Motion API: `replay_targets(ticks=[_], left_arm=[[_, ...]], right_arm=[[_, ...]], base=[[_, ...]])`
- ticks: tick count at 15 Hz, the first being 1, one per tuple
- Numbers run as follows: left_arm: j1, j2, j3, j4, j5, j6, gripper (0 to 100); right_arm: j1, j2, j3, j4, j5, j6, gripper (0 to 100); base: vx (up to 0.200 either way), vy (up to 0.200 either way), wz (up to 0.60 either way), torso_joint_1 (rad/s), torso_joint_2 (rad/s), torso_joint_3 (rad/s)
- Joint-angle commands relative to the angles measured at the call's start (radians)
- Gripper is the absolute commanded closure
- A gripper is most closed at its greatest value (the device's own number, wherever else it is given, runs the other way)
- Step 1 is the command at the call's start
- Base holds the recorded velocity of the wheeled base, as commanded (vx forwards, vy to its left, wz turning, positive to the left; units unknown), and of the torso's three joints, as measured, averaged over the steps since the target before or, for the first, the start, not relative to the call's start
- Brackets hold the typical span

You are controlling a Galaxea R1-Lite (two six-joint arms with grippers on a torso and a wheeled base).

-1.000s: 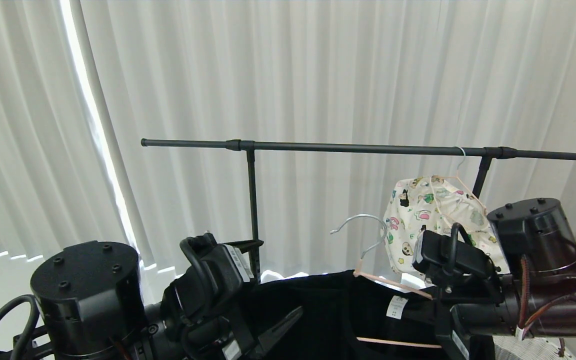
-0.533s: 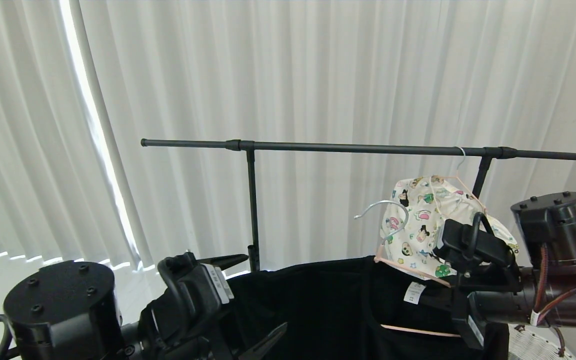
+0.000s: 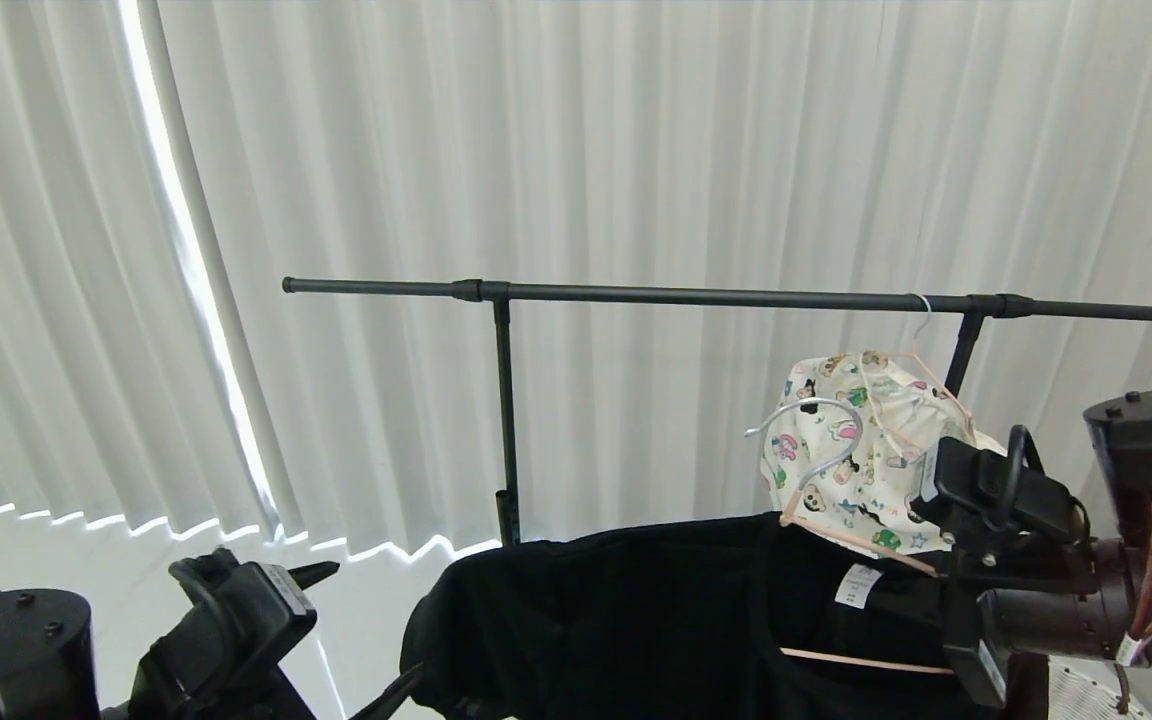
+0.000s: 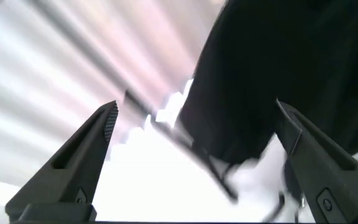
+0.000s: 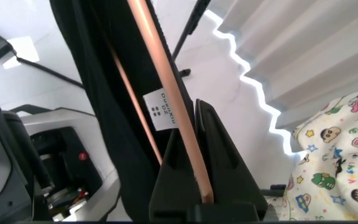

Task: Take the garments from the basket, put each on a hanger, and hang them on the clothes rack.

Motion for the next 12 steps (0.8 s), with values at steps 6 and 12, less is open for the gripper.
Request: replay_targets(ticks=[6, 12], left_arm=[[-0.019, 0.075, -0.023, 0.003, -0.074, -0.057, 0], [-0.077, 0.031, -0.009, 0.002, -0.166, -0.060, 0]], right_arm=[[0.009, -0.068, 0.000, -0.001, 0.008, -0.035, 100], [0.008, -0.062, 0.000, -0.001, 0.004, -0.035, 100]], base=[[0.000, 0.000, 0.00, 0.000, 0.00, 0.000], [0.000, 0.000, 0.00, 0.000, 0.00, 0.000]])
